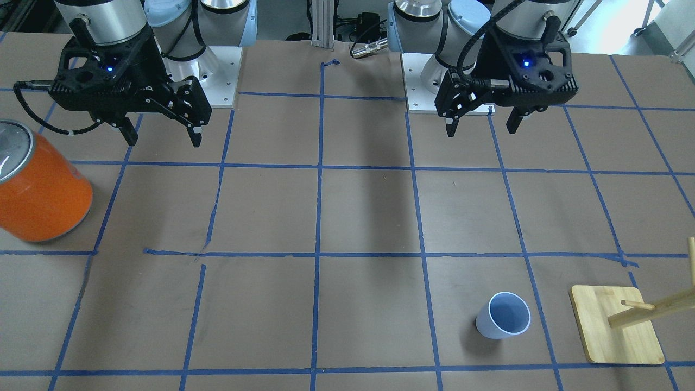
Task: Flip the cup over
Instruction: 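Open the left gripper and lift it away from the cup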
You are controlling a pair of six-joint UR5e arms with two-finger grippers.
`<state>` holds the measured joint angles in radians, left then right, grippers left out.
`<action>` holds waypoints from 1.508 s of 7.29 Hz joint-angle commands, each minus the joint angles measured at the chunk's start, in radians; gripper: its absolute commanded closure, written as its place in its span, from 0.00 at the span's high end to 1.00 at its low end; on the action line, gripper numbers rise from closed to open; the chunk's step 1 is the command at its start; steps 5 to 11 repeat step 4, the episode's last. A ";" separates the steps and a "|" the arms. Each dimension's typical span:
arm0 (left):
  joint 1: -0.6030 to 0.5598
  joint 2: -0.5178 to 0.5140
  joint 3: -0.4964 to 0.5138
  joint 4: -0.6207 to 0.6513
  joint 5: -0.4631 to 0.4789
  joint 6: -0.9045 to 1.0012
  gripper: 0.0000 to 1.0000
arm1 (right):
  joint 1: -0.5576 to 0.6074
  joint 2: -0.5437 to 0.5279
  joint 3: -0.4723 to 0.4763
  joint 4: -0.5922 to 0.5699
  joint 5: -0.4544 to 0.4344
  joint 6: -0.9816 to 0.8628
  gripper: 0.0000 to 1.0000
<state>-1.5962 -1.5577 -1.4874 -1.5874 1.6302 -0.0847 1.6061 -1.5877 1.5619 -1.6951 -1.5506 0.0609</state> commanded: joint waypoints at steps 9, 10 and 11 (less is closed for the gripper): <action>0.002 0.011 -0.021 0.007 -0.007 0.000 1.00 | 0.000 -0.009 0.000 0.017 -0.014 -0.003 1.00; 0.002 0.011 -0.021 0.007 -0.007 0.000 1.00 | 0.000 -0.009 0.000 0.017 -0.014 -0.003 1.00; 0.002 0.011 -0.021 0.007 -0.007 0.000 1.00 | 0.000 -0.009 0.000 0.017 -0.014 -0.003 1.00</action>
